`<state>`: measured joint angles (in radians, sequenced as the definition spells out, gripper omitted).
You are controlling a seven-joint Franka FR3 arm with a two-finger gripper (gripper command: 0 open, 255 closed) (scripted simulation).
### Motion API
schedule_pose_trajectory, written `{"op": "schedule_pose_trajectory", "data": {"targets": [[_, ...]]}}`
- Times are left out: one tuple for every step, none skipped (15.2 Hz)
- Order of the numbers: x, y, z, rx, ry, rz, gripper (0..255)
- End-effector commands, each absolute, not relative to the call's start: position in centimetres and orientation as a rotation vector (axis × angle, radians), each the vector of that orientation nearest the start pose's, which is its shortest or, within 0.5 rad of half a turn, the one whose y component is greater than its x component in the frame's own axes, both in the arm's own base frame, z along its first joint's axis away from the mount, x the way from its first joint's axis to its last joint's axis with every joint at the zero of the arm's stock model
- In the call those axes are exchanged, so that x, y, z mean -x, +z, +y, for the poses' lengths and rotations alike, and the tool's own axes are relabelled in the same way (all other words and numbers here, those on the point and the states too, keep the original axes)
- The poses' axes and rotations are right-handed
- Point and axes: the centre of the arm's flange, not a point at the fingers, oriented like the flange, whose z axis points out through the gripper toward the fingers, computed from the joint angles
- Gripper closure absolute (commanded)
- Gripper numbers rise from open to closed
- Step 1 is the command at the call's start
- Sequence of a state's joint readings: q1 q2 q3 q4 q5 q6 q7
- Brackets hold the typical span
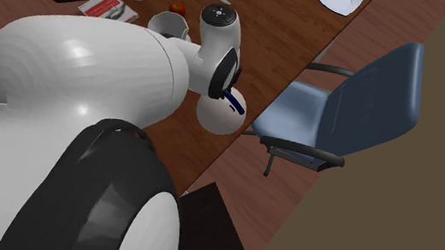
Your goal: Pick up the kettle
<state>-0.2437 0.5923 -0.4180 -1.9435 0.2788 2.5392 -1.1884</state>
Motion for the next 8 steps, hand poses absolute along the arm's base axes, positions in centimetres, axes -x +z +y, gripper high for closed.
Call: {"op": "schedule_pose_trajectory", "data": {"targets": [[-50.0,21.5,-37.9,3.181,0.009,-0.598,255],[-50.0,22.1,-37.9,3.181,0.009,-0.598,255],[-50.0,22.6,-37.9,3.181,0.009,-0.598,255],[-50.0,23.1,-37.9,3.181,0.009,-0.598,255],[-50.0,23.6,-37.9,3.181,0.009,-0.598,255],[-50.0,24.2,-37.9,3.181,0.009,-0.598,255],[-50.0,24.7,-37.9,3.181,0.009,-0.598,255],[-50.0,25.2,-37.9,3.181,0.009,-0.598,255]]}}
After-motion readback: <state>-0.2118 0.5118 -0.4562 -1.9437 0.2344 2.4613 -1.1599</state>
